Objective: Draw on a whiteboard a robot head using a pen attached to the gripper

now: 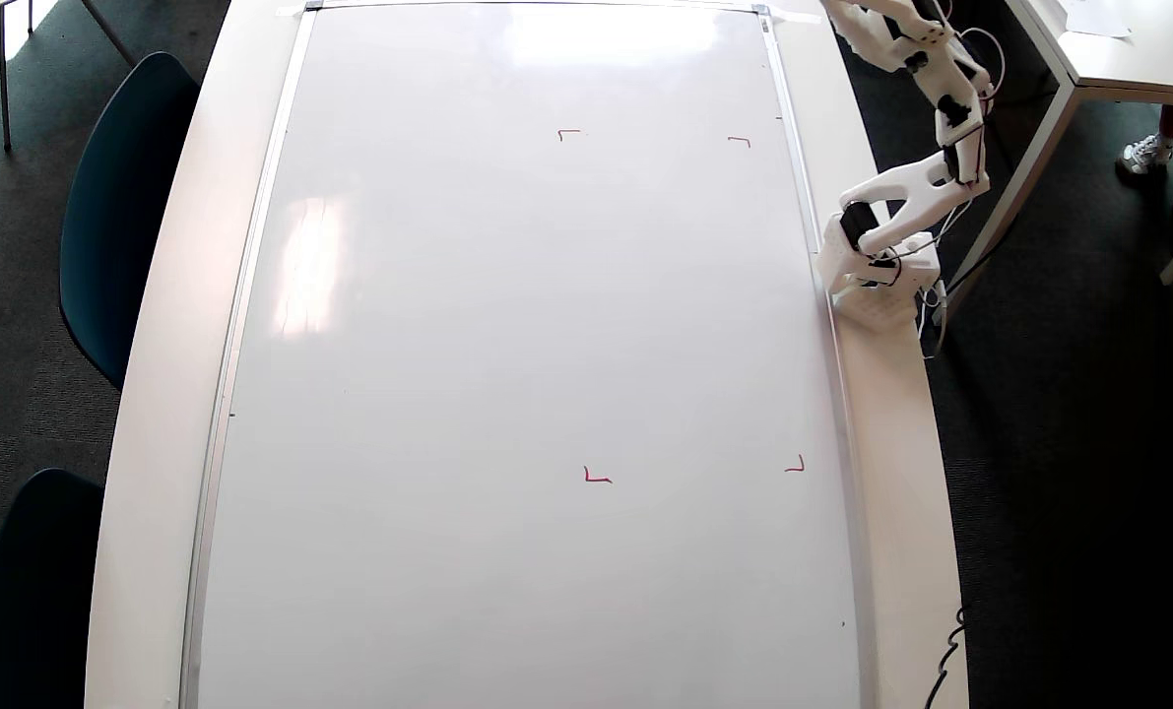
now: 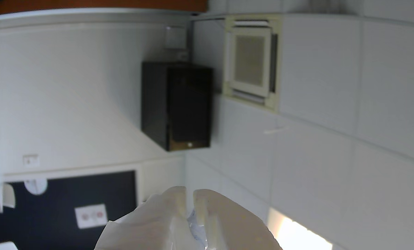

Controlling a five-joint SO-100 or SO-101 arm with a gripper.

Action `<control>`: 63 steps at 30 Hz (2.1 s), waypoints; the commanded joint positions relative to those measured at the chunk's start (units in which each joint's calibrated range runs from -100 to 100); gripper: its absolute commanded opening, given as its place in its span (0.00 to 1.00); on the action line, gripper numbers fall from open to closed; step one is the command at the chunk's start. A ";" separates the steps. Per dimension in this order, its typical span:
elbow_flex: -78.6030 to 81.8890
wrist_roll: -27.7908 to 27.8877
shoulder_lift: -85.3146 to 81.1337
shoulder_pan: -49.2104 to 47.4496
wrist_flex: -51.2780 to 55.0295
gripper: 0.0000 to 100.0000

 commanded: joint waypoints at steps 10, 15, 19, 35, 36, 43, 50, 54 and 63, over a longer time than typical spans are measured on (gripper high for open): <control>-25.61 0.23 29.86 -11.26 46.26 0.01; -31.16 3.32 40.98 -12.07 55.38 0.01; -30.70 9.01 47.72 -13.55 57.73 0.01; -33.61 18.48 72.42 -17.16 56.86 0.01; -34.70 18.43 73.68 -17.16 56.86 0.01; -44.51 18.32 83.80 -17.24 56.86 0.01; -52.32 18.32 92.98 -17.97 56.86 0.01; -54.32 18.32 95.76 -18.05 56.86 0.01; -54.41 18.27 99.64 -18.49 50.95 0.01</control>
